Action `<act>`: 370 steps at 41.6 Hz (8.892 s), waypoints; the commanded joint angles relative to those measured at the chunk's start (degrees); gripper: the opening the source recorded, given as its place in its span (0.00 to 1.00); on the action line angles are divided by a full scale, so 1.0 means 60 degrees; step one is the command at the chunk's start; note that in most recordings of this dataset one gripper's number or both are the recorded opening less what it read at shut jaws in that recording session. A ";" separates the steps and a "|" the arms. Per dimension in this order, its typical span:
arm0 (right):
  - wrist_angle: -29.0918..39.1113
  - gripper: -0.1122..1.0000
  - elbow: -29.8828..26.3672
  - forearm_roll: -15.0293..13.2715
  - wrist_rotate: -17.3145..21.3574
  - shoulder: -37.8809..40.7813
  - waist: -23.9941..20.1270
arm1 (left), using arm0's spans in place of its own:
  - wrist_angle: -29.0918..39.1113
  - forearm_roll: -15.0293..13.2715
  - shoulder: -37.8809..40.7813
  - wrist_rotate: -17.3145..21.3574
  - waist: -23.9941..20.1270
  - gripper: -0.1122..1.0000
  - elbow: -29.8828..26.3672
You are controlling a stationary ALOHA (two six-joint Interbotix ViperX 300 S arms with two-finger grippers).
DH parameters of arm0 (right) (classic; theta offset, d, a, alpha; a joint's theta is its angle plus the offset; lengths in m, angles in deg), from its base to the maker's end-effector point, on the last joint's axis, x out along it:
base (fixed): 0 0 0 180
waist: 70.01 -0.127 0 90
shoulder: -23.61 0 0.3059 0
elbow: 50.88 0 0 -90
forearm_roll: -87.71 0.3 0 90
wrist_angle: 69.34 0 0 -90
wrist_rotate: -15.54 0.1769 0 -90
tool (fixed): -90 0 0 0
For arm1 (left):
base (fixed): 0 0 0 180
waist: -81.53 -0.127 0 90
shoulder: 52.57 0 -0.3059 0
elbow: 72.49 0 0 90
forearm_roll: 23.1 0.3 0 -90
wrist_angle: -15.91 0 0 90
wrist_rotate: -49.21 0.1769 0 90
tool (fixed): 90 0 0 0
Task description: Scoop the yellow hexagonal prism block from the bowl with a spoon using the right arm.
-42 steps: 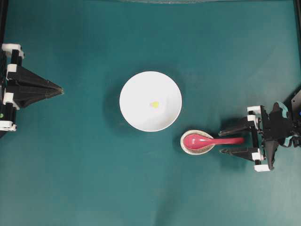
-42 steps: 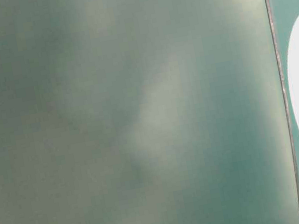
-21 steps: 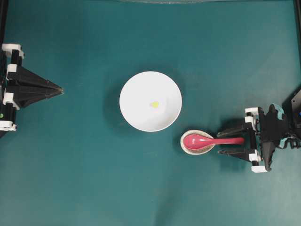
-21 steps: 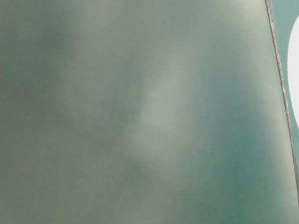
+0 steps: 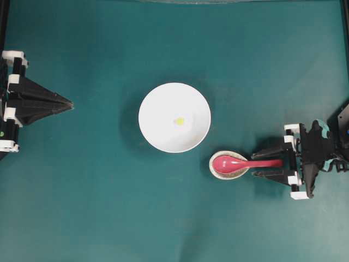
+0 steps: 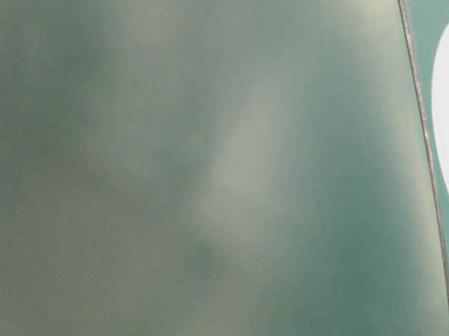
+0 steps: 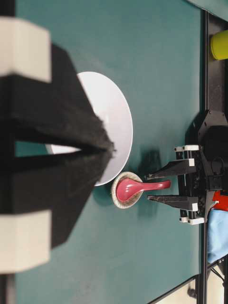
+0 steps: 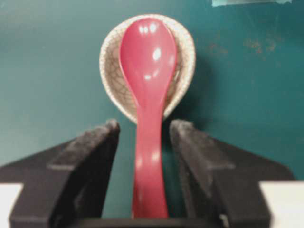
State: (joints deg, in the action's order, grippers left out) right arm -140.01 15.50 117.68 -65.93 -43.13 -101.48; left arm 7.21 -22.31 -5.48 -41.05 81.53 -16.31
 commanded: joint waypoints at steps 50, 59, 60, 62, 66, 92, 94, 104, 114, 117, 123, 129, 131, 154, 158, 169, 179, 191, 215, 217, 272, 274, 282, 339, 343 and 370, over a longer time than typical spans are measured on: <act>-0.0249 0.31 0.0088 -0.0059 -0.0190 -0.0732 -0.0029 | -0.0088 0.0015 0.0000 -0.0029 0.0015 0.13 -0.0249; 0.0278 0.31 0.0249 -0.0029 -0.0762 -0.1992 0.0190 | -0.0103 0.0015 0.0000 -0.0029 0.0015 0.13 -0.0264; 0.0396 0.31 0.0249 -0.0029 -0.0835 -0.2139 0.0249 | -0.0103 0.0015 0.0000 -0.0029 0.0015 0.13 -0.0264; 0.0806 0.31 0.0234 -0.0029 -0.1069 -0.2549 0.0410 | -0.0117 0.0015 0.0000 -0.0029 0.0015 0.13 -0.0264; 0.1714 0.31 0.0146 -0.0029 -0.1641 -0.3442 0.0718 | -0.0176 0.0015 0.0000 -0.0029 0.0015 0.13 -0.0264; 1.0137 0.31 -0.1626 -0.0103 -0.4512 -0.8159 0.4702 | -0.0410 0.0029 0.0234 -0.0015 0.0015 0.13 -0.0234; 1.0811 0.31 -0.1919 -0.0146 -0.4570 -0.8159 0.5024 | -0.0425 0.0015 0.0249 -0.0015 0.0015 0.13 -0.0234; 1.3140 0.31 -0.3296 -0.0659 -0.4658 -0.7734 0.6123 | -0.0425 0.0015 0.0293 -0.0015 0.0015 0.13 -0.0220; 1.4707 0.31 -0.4570 -0.0718 -0.4614 -0.6680 0.6929 | -0.0425 0.0015 0.0308 -0.0015 0.0015 0.13 -0.0234; 1.5190 0.31 -0.4995 -0.0747 -0.4629 -0.6284 0.7104 | -0.0425 0.0015 0.0308 -0.0015 0.0015 0.13 -0.0220; 1.6377 0.31 -0.5933 -0.0894 -0.4600 -0.5508 0.7354 | -0.0425 0.0029 0.0337 -0.0015 0.0015 0.13 -0.0234; 1.7651 0.31 -0.6943 -0.0981 -0.4541 -0.4863 0.7544 | -0.0425 0.0015 0.0337 0.0000 0.0015 0.13 -0.0234; 1.8105 0.31 -0.7295 -0.1011 -0.4526 -0.4658 0.7617 | -0.0425 0.0029 0.0337 -0.0015 0.0015 0.13 -0.0220; 2.1064 0.31 -0.9727 -0.1553 -0.4438 -0.2827 0.7852 | -0.0439 0.0015 0.0352 -0.0015 0.0015 0.13 -0.0234; 2.1211 0.31 -0.9961 -0.1831 -0.4175 -0.2666 0.7852 | -0.0439 0.0029 0.0352 0.0000 0.0015 0.13 -0.0234; 2.1460 0.31 -1.0181 -0.2256 -0.3867 -0.2505 0.7852 | -0.0439 0.0015 0.0352 0.0000 0.0015 0.13 -0.0234; 2.1475 0.31 -1.0181 -0.2241 -0.3823 -0.2505 0.7852 | -0.0439 0.0015 0.0352 0.0000 0.0015 0.13 -0.0234; 2.1826 0.31 -1.0518 -0.2227 -0.3809 -0.2271 0.7837 | -0.0454 0.0029 0.0352 0.0015 0.0000 0.13 -0.0234; 2.1943 0.31 -1.0869 -0.2183 -0.3823 -0.1641 0.7515 | -0.0454 0.0029 0.0352 0.0044 0.0015 0.13 -0.0220; 2.1929 0.31 -1.0869 -0.2183 -0.3823 -0.1597 0.7485 | -0.0454 0.0029 0.0352 0.0044 0.0015 0.13 -0.0220; 1.9453 0.31 -1.0708 -0.2080 -0.3955 -0.0571 0.7266 | -0.0439 0.0029 0.0278 0.0029 0.0015 0.13 -0.0234; 1.9336 0.31 -1.0679 -0.2065 -0.3955 -0.0571 0.7266 | -0.0454 0.0015 0.0278 0.0029 0.0015 0.13 -0.0234; 1.8794 0.31 -1.0518 -0.1992 -0.3896 -0.0571 0.7266 | -0.0454 0.0029 0.0264 0.0029 0.0015 0.13 -0.0234; 1.7021 0.31 -0.9595 -0.1450 -0.3882 -0.0571 0.6870 | -0.0454 0.0015 0.0264 0.0000 0.0015 0.13 -0.0264; 1.7021 0.31 -0.9595 -0.1450 -0.3882 -0.0571 0.6870 | -0.0454 0.0015 0.0249 0.0000 0.0015 0.13 -0.0264; 1.6978 0.31 -0.9595 -0.1494 -0.3940 -0.0718 0.6870 | -0.0439 0.0029 0.0264 0.0000 0.0015 0.13 -0.0264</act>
State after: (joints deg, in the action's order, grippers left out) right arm -37.70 -41.45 108.72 -89.49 -45.41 -60.08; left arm 5.10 -22.31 -4.17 -40.96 81.53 -16.31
